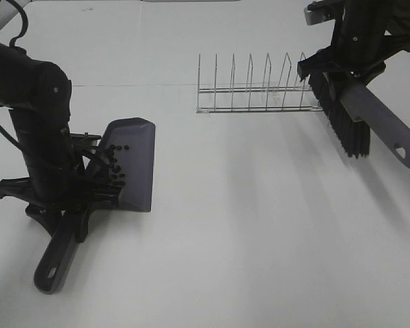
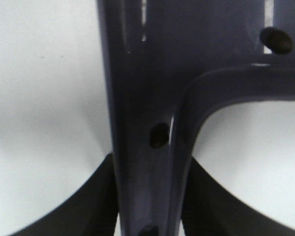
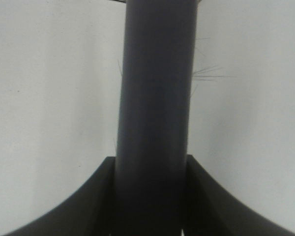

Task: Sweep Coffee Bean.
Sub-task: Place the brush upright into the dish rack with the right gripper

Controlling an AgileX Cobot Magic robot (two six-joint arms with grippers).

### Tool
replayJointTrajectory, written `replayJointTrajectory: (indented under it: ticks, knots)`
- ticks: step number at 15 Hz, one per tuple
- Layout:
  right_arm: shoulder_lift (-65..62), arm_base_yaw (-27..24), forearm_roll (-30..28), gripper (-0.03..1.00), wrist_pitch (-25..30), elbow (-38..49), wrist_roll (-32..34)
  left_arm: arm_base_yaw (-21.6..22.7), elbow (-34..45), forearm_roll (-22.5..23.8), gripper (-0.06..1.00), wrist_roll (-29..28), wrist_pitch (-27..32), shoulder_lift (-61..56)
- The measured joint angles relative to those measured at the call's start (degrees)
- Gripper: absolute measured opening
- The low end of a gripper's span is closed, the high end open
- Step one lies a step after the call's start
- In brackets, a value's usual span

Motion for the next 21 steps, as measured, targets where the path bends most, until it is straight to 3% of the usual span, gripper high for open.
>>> replayJointTrajectory:
  ticks: [6, 12, 17, 21]
  knots:
    - [2.81, 0.0, -1.26, 0.28, -2.35, 0.0, 1.43, 0.0, 0.0, 0.0, 0.32, 0.0, 0.0, 0.0]
    - [2.81, 0.0, -2.41, 0.28, 1.32, 0.0, 3.84, 0.0, 0.0, 0.0, 0.32, 0.17, 0.0, 0.0]
    - [2.81, 0.0, 2.69, 0.28, -1.03, 0.0, 1.2, 0.0, 0.0, 0.0, 0.32, 0.17, 0.0, 0.0]
    - [2.81, 0.0, 2.41, 0.28, -4.18, 0.0, 1.09, 0.0, 0.0, 0.0, 0.32, 0.17, 0.0, 0.0]
